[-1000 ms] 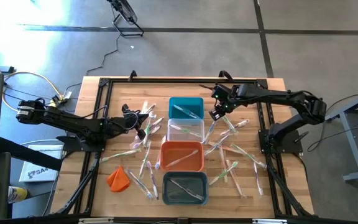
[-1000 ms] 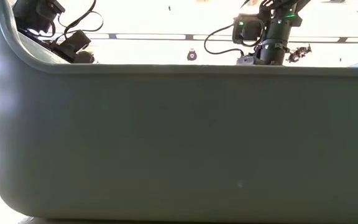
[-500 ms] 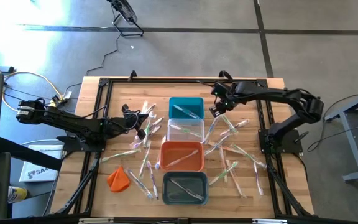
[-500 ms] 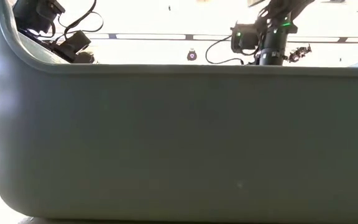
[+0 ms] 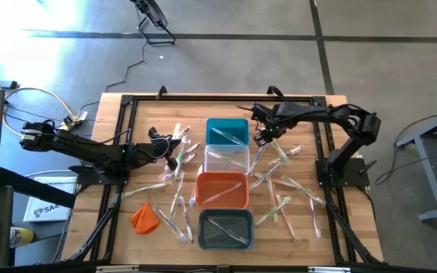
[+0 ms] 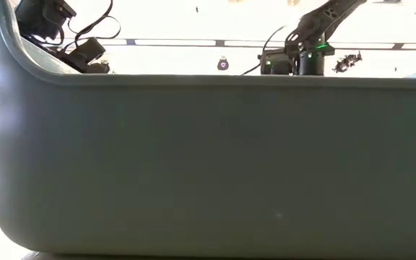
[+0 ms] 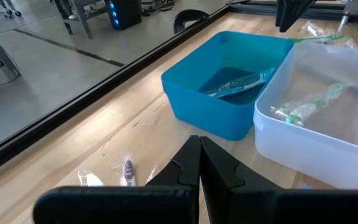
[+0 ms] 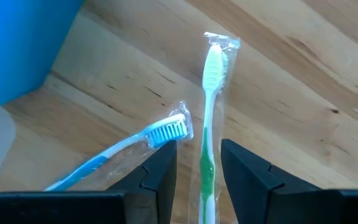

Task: Pick & Place Toothbrushes
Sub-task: Put the green toothbrush into the transparent bin

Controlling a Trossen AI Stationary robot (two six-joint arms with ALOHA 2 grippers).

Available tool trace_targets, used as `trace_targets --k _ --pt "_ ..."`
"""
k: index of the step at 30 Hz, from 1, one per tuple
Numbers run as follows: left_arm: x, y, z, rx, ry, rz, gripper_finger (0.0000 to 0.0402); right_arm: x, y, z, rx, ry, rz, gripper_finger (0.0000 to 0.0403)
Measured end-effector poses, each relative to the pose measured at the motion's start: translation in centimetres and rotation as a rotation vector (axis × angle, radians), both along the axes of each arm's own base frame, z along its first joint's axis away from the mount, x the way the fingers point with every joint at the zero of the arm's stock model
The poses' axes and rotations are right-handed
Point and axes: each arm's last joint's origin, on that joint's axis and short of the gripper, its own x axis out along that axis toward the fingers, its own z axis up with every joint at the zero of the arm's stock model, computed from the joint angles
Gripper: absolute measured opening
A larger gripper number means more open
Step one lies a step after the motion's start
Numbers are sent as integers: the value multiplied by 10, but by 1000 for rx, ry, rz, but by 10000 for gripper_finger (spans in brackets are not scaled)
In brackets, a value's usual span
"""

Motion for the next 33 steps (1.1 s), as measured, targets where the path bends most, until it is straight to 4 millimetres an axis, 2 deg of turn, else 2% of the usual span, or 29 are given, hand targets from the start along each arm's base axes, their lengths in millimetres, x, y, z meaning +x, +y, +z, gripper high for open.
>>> trace_targets --k 21,33 --pt "0 0 0 0 -1 0 0 9 -9 2 -96 -97 -21 118" --pt "0 0 0 -1 -1 1 0 3 -20 2 -82 -98 -39 118"
